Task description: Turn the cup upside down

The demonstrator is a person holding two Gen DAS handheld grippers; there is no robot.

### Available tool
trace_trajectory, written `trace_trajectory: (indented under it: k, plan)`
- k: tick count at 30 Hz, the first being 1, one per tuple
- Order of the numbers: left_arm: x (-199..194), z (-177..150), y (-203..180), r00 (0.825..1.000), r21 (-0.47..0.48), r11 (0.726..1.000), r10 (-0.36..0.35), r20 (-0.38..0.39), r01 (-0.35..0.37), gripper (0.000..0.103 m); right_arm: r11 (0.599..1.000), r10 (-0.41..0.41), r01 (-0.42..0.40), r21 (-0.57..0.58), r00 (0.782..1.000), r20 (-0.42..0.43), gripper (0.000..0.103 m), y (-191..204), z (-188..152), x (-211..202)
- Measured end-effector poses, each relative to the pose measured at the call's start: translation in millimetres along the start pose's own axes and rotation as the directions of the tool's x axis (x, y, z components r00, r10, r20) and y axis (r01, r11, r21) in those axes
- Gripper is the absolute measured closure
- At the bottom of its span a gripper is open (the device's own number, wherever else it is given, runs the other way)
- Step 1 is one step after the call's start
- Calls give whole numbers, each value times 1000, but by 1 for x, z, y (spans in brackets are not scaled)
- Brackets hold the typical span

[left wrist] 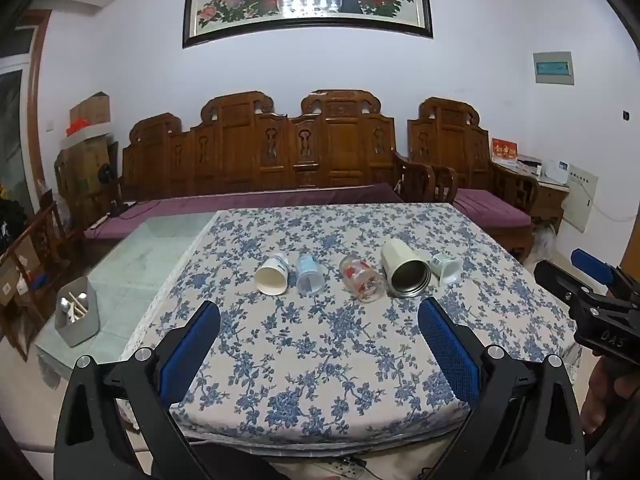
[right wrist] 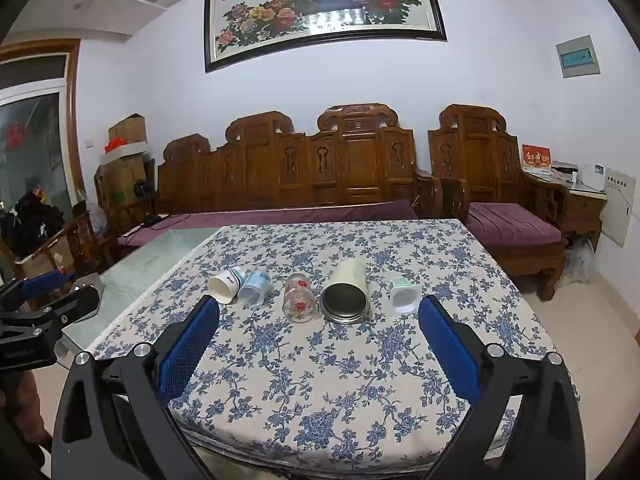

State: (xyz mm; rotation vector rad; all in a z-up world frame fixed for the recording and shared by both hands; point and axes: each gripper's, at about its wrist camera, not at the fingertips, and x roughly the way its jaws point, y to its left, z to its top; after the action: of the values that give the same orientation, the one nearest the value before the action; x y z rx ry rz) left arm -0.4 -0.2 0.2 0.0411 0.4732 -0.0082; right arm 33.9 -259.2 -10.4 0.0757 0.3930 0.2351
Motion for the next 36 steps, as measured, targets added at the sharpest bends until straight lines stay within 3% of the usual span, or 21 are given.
trace_trajectory:
  k: [13, 17, 36]
  plan:
    - [2, 11, -5, 1000, -4, 1000, 1, 10, -1, 7, 1000, 0, 0, -4, 1000, 6, 3, -1, 0, -1]
    - [-14, 17, 0, 999, -9, 1000, -3, 33, 3, 7, 1000, 0, 0, -4, 1000, 7, 3, 2, 1, -2]
    - [-16, 14, 1, 999, -9, 1000, -2, 48, 2, 7, 1000, 4, -4, -5, 1000, 11, 3, 5, 4, -5]
